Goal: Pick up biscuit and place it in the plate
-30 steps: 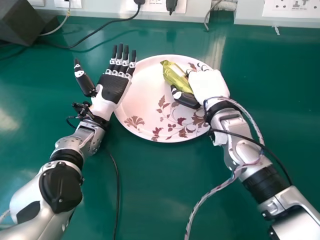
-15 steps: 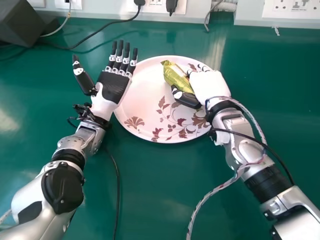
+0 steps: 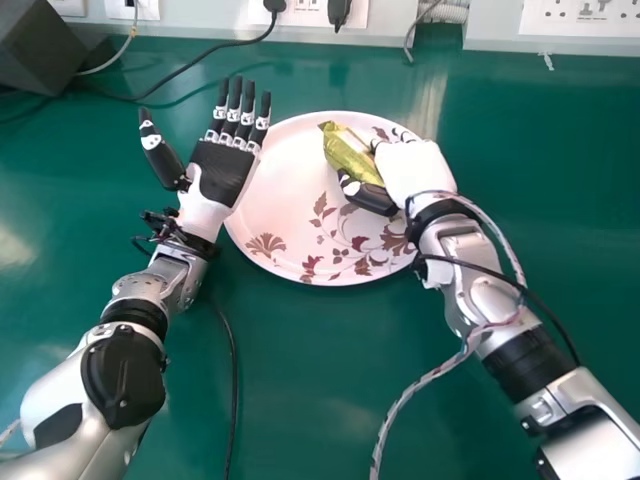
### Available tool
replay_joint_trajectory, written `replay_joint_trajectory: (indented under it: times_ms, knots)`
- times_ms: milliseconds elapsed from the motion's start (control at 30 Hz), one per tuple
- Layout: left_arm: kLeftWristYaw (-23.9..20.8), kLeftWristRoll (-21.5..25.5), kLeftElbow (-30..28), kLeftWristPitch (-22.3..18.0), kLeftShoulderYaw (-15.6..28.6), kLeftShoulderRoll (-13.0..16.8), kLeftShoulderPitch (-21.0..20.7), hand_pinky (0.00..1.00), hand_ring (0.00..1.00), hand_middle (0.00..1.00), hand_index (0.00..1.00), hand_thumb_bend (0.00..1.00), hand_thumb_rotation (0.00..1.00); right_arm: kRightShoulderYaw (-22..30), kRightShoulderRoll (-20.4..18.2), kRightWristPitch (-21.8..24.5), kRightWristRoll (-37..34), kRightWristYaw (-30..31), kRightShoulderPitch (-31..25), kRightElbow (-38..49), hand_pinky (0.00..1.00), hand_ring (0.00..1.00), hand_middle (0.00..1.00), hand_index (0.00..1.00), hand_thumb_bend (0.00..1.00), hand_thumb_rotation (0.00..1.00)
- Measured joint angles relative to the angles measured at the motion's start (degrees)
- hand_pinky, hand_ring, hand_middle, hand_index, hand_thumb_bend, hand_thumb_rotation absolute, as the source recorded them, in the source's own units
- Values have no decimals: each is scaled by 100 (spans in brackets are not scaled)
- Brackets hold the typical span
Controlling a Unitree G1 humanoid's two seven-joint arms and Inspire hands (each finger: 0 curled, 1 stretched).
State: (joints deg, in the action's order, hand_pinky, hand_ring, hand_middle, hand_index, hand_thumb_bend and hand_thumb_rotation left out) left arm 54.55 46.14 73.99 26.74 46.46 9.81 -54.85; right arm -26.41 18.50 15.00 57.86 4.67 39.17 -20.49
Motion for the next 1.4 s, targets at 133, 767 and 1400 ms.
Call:
replay_joint_trajectory:
  times_ms: [133, 767, 1400]
  knots:
    - [100, 0, -7, 22, -8, -2, 0, 89, 88, 94, 97, 96, 35, -1, -61, 2, -85, -61, 9, -10, 36, 45, 70, 63, 72, 42]
    - [510, -55, -112, 66, -104, -19, 1, 89, 88, 95, 99, 96, 33, -26, -358, 57, -231, -338, 63, -110, 48, 58, 78, 66, 78, 48]
    - [713, -50, -131, -46, -111, -24, -6, 91, 91, 96, 96, 96, 49, -14, -237, 1237, 111, 731, -684, 1997, 60, 73, 80, 79, 81, 66]
